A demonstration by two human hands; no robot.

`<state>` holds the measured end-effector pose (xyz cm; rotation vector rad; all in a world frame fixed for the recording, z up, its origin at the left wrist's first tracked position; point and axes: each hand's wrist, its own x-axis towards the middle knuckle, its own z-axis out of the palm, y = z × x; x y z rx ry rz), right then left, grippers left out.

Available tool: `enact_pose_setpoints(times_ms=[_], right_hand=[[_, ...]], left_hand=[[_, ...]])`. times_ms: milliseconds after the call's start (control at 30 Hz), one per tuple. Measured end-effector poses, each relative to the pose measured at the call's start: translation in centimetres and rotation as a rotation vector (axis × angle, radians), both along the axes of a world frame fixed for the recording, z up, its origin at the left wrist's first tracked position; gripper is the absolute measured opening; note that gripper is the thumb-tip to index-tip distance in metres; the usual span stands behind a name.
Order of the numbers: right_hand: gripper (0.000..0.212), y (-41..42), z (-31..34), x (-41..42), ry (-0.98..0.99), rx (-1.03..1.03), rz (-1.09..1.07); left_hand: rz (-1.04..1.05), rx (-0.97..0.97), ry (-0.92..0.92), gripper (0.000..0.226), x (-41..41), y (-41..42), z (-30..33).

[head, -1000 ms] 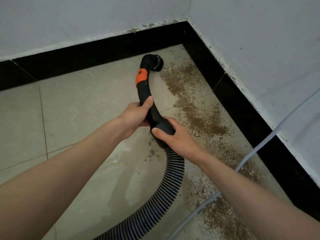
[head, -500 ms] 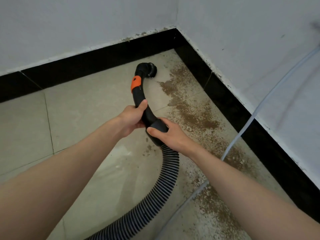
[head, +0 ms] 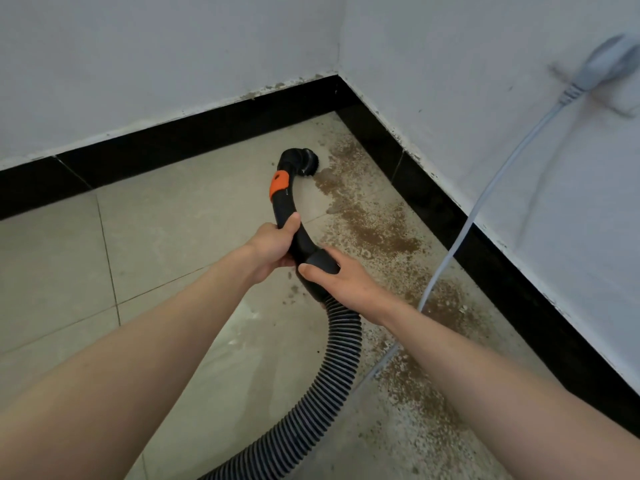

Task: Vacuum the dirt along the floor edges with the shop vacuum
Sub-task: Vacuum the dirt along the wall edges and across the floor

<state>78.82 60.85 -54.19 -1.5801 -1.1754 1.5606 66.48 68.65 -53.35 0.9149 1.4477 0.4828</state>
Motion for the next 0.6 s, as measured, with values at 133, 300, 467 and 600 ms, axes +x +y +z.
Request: enact_pose_setpoints(times_ms=[133, 300, 467, 600], right_hand=[[0.017, -1.0, 0.5, 0.8, 0.043, 0.010, -0.031], [0.019, -0.5, 0.4, -0.5, 0.090, 0.068, -0.063], [0.021, 0.7, 0.4, -2.6, 0.135, 0.125, -0.032], [0.020, 0.0, -0.4, -3.1, 0.206, 0.066, -0.046]], left_hand=[[-0.018, 0.025, -0.005, 0.046, 1.0, -0.6, 0.4], [0.016, 0.070, 0.067, 0.049, 0.3, 0.2, 1.6], [0.098, 0.108, 0.145, 0.043, -1.5, 0.6, 2.7], [0.067, 0.075, 0.267, 0.046, -1.4, -0.1, 2.6]])
